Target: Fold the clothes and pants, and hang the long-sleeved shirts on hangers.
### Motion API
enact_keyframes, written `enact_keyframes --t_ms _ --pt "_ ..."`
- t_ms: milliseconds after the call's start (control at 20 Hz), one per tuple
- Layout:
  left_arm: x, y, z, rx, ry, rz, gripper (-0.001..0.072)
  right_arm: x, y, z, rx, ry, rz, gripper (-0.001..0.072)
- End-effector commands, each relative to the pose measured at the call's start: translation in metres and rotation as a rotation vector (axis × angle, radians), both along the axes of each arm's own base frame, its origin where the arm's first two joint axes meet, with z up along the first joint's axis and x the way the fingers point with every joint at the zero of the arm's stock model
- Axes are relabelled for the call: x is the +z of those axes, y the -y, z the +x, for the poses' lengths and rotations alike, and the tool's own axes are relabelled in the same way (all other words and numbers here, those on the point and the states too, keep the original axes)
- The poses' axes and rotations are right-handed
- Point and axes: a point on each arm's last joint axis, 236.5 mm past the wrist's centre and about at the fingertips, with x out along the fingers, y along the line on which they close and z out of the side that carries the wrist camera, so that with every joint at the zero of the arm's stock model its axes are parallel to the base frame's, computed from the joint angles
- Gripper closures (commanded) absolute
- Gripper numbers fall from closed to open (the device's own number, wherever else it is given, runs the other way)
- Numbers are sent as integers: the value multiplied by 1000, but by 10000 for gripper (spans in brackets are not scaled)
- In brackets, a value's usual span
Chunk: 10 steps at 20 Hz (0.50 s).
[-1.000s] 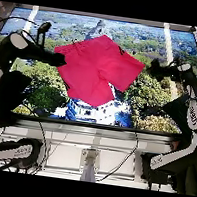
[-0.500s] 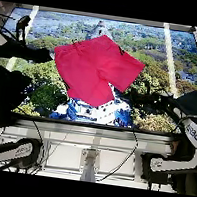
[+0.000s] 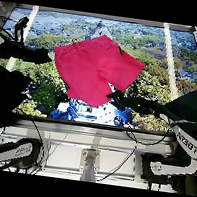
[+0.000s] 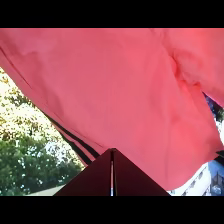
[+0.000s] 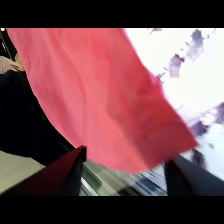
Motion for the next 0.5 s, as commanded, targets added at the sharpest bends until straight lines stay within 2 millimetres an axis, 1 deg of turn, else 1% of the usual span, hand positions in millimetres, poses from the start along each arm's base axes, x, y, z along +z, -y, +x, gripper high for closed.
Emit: enact_keyframes --t_ms 0,50,100,150,250,350,400,450 --pt "1 1 0 1 -1 -10 686 18 -19 17 -44 26 37 634" --pt "1 1 0 1 -1 -10 686 27 -23 20 -32 41 58 699" --pt "1 1 0 1 -1 -10 686 34 -23 26 -32 57 67 702" --pt "1 1 0 1 -1 -10 686 37 -18 33 -59 47 76 702" --pt "1 1 0 1 -1 -9 686 34 0 46 -121 29 68 704" --pt "1 1 0 1 -1 -9 686 24 32 56 -166 7 24 705" --pt "1 1 0 1 -1 -9 686 17 52 60 -190 -10 -6 705" --pt "1 1 0 1 -1 -9 686 8 78 64 -221 -32 -45 705"
